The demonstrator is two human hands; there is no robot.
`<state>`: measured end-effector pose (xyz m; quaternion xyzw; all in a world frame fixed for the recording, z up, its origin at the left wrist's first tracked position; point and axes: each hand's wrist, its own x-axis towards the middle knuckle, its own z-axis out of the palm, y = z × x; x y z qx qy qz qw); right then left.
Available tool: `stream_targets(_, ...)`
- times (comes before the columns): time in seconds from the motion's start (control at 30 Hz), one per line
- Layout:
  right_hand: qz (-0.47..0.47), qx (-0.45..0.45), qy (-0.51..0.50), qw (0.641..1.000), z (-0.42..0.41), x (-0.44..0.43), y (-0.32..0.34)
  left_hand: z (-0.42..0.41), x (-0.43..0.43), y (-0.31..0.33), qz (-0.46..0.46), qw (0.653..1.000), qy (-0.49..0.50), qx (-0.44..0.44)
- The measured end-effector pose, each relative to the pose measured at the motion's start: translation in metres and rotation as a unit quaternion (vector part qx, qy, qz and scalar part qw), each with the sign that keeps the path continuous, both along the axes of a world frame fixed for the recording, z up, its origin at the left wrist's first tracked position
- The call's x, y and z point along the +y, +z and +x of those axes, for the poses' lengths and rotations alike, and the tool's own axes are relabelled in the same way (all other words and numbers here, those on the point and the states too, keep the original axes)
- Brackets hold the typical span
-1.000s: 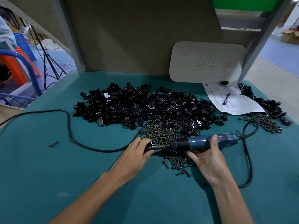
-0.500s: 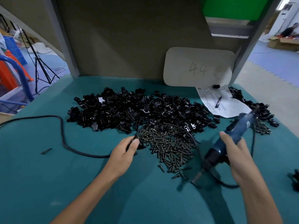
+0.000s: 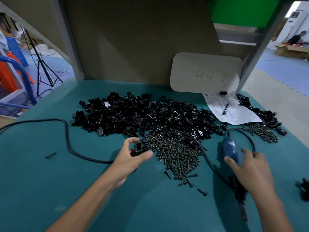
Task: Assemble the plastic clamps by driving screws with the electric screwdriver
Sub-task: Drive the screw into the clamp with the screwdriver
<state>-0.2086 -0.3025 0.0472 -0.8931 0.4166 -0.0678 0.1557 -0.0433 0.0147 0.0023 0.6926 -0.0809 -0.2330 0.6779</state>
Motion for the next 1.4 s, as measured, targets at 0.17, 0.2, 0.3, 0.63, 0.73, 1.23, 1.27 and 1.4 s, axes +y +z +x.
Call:
stream_targets(0.17, 0.112, 0.064, 0.238, 0.963, -0.004, 0.054, 0.012, -0.006, 0.001, -0.005, 0.066, 0.995, 0.016, -0.075)
stream_targets(0.2, 0.119, 0.107, 0.263, 0.952, -0.005, 0.062, 0.007, -0.007, 0.001, -0.007, 0.076, 0.993, 0.016, -0.090)
stream_targets(0.3, 0.104, 0.112, 0.259, 0.954, -0.006, 0.073, -0.007, -0.011, -0.001, -0.007, 0.133, 0.975, 0.010, -0.180)
stream_targets(0.63, 0.030, 0.130, 0.241, 0.961, -0.021, 0.073, -0.018, -0.015, -0.004, -0.018, 0.180, 0.938, -0.006, -0.296)
stream_targets(0.73, 0.040, 0.097, 0.237, 0.966, -0.022, 0.076, -0.020, -0.015, -0.006, -0.019, 0.189, 0.931, -0.016, -0.312)
stream_targets(1.23, 0.438, -0.270, 0.222, 0.829, 0.051, 0.135, -0.020, -0.019, -0.007, -0.022, 0.237, 0.887, -0.068, -0.390)
stream_targets(1.27, 0.435, -0.267, 0.221, 0.831, 0.056, 0.138, -0.021, -0.019, -0.007, -0.022, 0.238, 0.887, -0.067, -0.391)
stream_targets(1.4, 0.429, -0.268, 0.206, 0.838, 0.067, 0.141, -0.026, -0.019, -0.007, -0.022, 0.239, 0.884, -0.068, -0.396)
